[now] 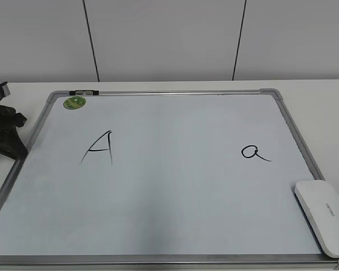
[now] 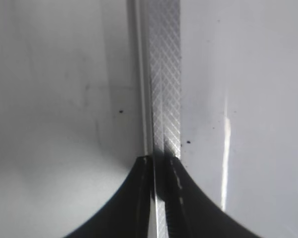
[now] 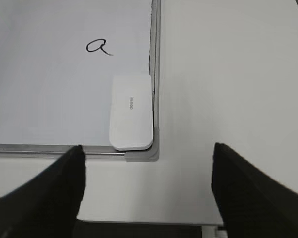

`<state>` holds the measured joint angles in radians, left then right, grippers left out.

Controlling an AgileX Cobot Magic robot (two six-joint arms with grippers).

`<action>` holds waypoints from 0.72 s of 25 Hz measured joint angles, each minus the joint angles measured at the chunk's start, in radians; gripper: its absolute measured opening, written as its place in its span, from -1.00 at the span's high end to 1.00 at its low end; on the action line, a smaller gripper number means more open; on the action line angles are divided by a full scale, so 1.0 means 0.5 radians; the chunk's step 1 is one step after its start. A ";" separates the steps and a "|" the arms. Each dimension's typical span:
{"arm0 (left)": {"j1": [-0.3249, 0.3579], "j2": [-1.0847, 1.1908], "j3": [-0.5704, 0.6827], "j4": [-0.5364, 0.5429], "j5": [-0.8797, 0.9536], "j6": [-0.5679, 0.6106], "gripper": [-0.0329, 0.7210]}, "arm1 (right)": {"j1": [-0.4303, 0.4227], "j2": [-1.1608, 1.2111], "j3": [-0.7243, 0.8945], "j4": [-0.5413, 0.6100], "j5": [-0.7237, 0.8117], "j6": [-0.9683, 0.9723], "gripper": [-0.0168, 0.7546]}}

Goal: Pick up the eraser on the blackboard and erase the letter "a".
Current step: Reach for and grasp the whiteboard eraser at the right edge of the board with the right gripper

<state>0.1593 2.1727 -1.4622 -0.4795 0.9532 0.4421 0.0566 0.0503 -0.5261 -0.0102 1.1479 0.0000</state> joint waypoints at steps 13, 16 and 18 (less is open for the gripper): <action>0.000 0.000 0.000 0.008 0.000 0.000 0.81 | 0.000 1.030 -0.370 0.176 -0.001 -0.031 -0.56; 0.000 0.000 -0.003 0.017 0.000 0.000 0.81 | 0.000 1.249 -0.370 0.275 0.012 -0.137 -0.56; 0.000 0.000 -0.003 0.017 0.000 0.000 0.81 | 0.000 1.375 -0.370 0.299 -0.019 -0.180 -0.56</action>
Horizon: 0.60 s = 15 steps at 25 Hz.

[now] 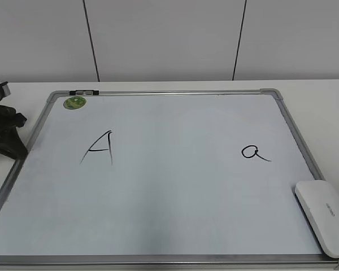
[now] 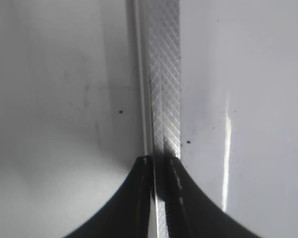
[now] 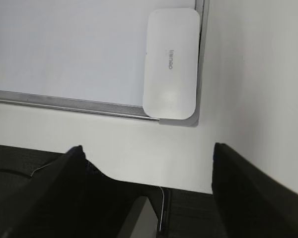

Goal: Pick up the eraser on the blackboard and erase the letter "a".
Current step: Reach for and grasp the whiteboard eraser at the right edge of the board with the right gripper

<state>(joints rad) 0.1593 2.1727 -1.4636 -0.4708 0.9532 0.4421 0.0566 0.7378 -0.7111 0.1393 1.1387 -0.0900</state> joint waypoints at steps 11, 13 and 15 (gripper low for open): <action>0.000 0.000 0.000 0.005 0.004 0.000 0.81 | 0.000 0.669 -0.001 -0.032 -0.382 -0.035 -0.56; 0.000 0.000 0.000 0.007 0.004 0.000 0.81 | 0.000 0.794 -0.001 -0.045 -0.440 -0.035 -0.56; 0.000 0.000 0.000 0.007 0.004 0.000 0.81 | 0.000 0.924 -0.001 -0.049 -0.510 -0.035 -0.56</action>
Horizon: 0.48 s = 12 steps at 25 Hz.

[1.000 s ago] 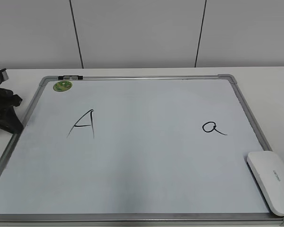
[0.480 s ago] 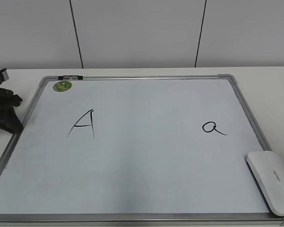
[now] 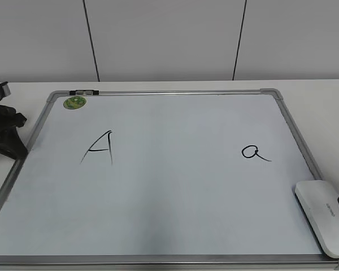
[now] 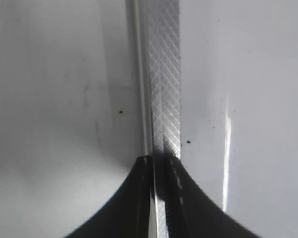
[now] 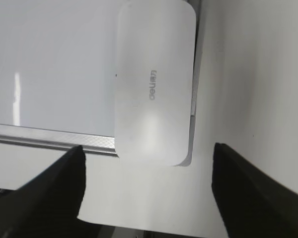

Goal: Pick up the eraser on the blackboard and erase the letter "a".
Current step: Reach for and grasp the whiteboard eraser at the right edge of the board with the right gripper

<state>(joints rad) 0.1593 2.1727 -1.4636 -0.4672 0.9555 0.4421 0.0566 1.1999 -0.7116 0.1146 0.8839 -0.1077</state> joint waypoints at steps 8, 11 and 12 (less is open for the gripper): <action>0.000 0.000 -0.001 0.000 0.000 0.000 0.81 | 0.000 0.356 -0.015 -0.006 -0.213 0.000 -0.56; 0.000 0.000 -0.001 0.000 0.000 0.000 0.81 | 0.000 0.425 -0.047 -0.009 -0.245 0.000 -0.56; 0.000 0.000 -0.001 0.000 0.000 0.000 0.81 | 0.000 0.445 -0.056 -0.009 -0.250 0.000 -0.56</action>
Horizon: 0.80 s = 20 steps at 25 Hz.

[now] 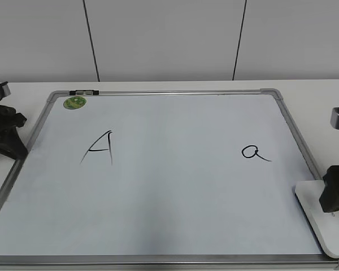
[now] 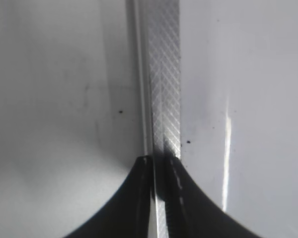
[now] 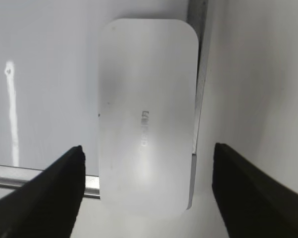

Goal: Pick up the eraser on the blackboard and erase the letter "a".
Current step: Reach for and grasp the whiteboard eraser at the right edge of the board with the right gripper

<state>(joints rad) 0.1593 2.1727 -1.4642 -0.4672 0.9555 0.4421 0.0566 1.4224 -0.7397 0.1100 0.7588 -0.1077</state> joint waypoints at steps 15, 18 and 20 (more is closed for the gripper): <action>0.000 0.000 0.000 0.000 0.000 -0.004 0.81 | 0.000 0.256 -0.054 0.076 -0.037 -0.097 -0.72; 0.000 0.000 0.000 0.000 0.000 -0.004 0.81 | 0.000 0.295 -0.054 0.081 -0.067 -0.105 -0.72; 0.000 0.000 0.000 0.000 0.000 -0.004 0.81 | 0.000 0.303 -0.054 0.084 -0.097 -0.106 -0.71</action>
<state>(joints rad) 0.1593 2.1727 -1.4642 -0.4672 0.9555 0.4404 0.0566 1.5739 -0.7668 0.1521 0.7103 -0.1607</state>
